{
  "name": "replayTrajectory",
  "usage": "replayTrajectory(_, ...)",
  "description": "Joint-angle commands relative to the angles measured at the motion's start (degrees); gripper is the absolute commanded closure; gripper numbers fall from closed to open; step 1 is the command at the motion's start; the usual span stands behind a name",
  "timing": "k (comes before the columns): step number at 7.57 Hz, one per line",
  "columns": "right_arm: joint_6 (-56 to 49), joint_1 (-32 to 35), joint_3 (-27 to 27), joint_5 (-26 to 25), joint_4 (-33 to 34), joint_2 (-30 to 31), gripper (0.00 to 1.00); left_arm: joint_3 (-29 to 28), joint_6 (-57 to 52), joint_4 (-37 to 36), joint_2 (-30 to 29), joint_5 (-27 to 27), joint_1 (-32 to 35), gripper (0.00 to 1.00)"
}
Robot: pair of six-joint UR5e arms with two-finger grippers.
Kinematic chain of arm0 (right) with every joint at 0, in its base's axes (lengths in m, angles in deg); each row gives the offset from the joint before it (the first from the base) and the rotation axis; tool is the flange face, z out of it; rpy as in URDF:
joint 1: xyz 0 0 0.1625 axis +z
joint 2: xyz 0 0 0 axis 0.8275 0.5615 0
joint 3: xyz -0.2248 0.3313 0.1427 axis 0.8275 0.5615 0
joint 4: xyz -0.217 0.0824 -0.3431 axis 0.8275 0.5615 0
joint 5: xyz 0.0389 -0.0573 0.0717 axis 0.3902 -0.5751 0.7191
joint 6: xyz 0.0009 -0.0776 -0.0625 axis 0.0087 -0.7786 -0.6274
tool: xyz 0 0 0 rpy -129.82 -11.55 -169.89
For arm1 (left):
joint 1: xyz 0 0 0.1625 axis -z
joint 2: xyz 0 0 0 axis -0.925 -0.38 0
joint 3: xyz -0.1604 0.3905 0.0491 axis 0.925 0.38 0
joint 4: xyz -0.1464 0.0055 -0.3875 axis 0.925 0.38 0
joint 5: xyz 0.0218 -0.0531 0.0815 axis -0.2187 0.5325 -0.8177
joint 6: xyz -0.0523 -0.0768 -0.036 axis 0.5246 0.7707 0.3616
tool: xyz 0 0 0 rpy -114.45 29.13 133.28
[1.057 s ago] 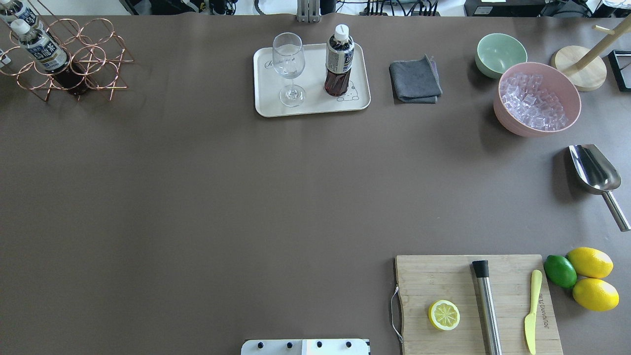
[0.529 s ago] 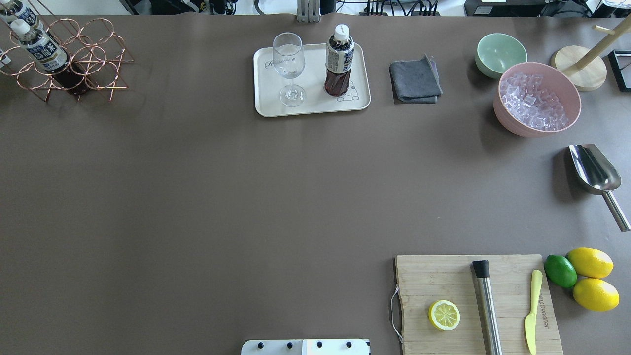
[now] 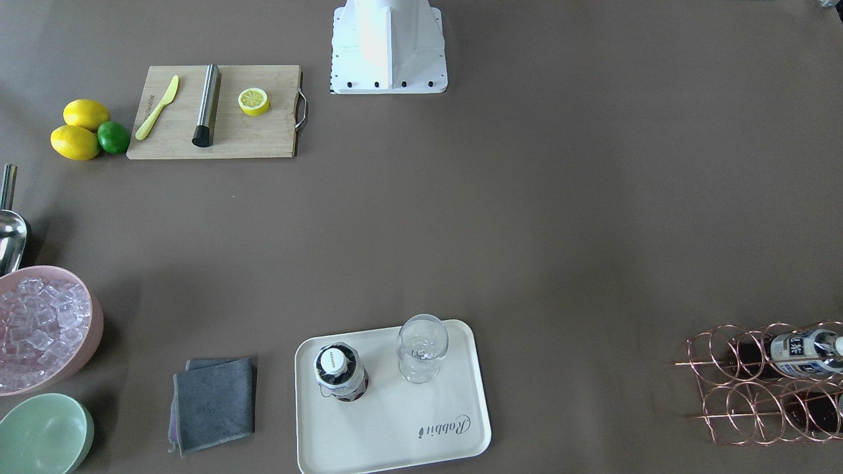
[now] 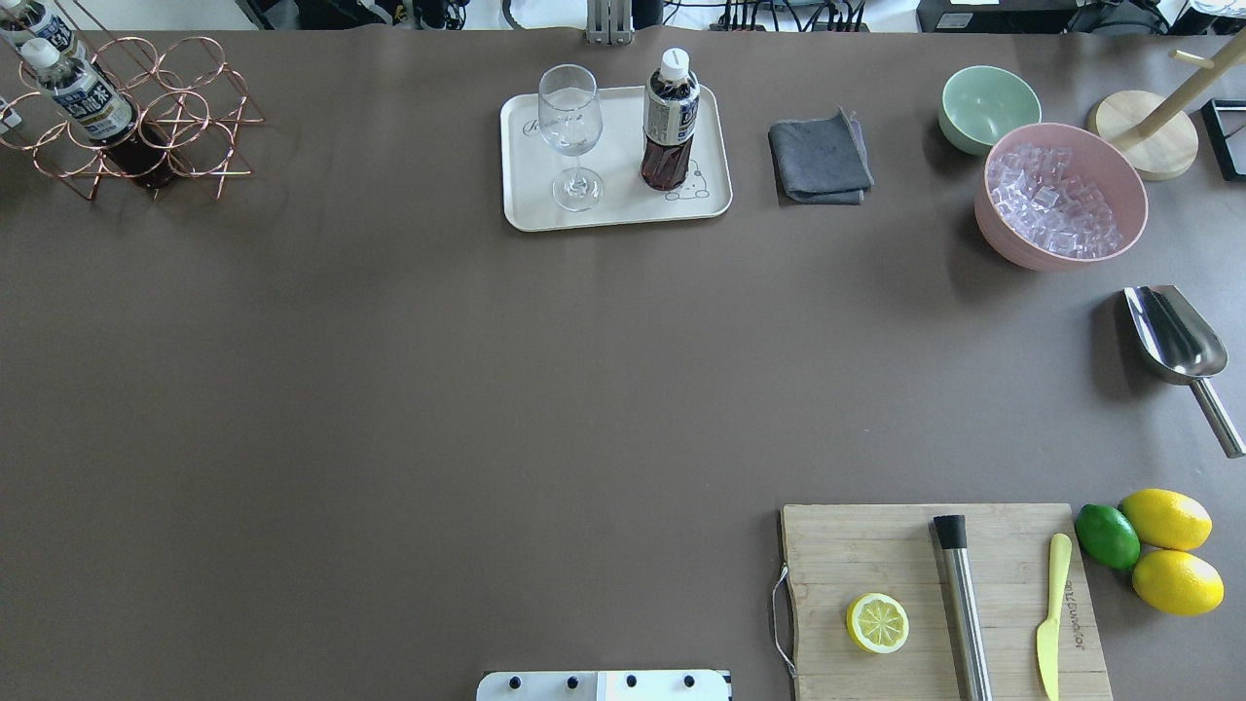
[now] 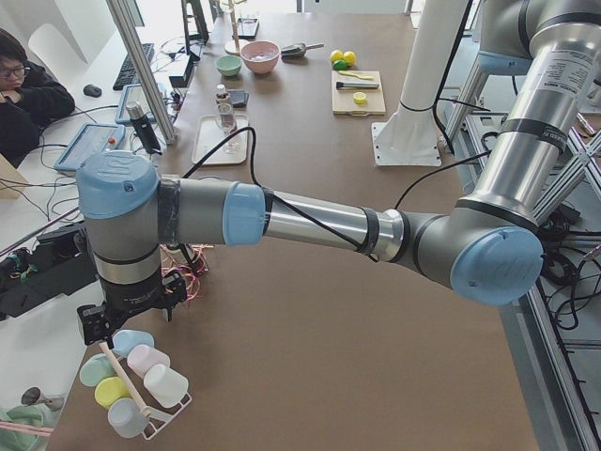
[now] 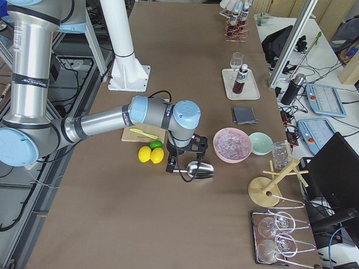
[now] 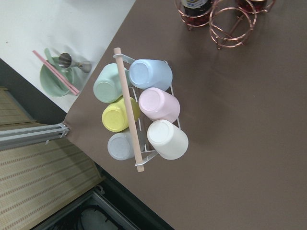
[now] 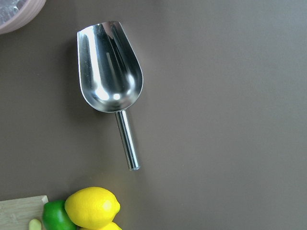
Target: Take tea from basket to plate
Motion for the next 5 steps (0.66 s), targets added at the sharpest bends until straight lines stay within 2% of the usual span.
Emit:
replayTrajectory(1,0.0,0.0,0.0,0.0,0.0,0.0,0.0,0.1,16.4,11.7,4.0,-2.1,-0.1,0.02)
replayTrajectory(2,0.0,0.0,0.0,0.0,0.0,0.0,0.0,-1.6,25.5,12.1,4.6,-1.8,-0.7,0.03)
replayTrajectory(4,-0.3,0.0,0.0,-0.1,0.0,0.0,0.0,2.7,51.0,12.3,4.7,-1.6,-6.3,0.02)
replayTrajectory(5,-0.9,0.0,0.0,0.0,0.0,0.1,0.0,3.9,55.0,12.1,6.8,-1.1,-7.4,0.02)
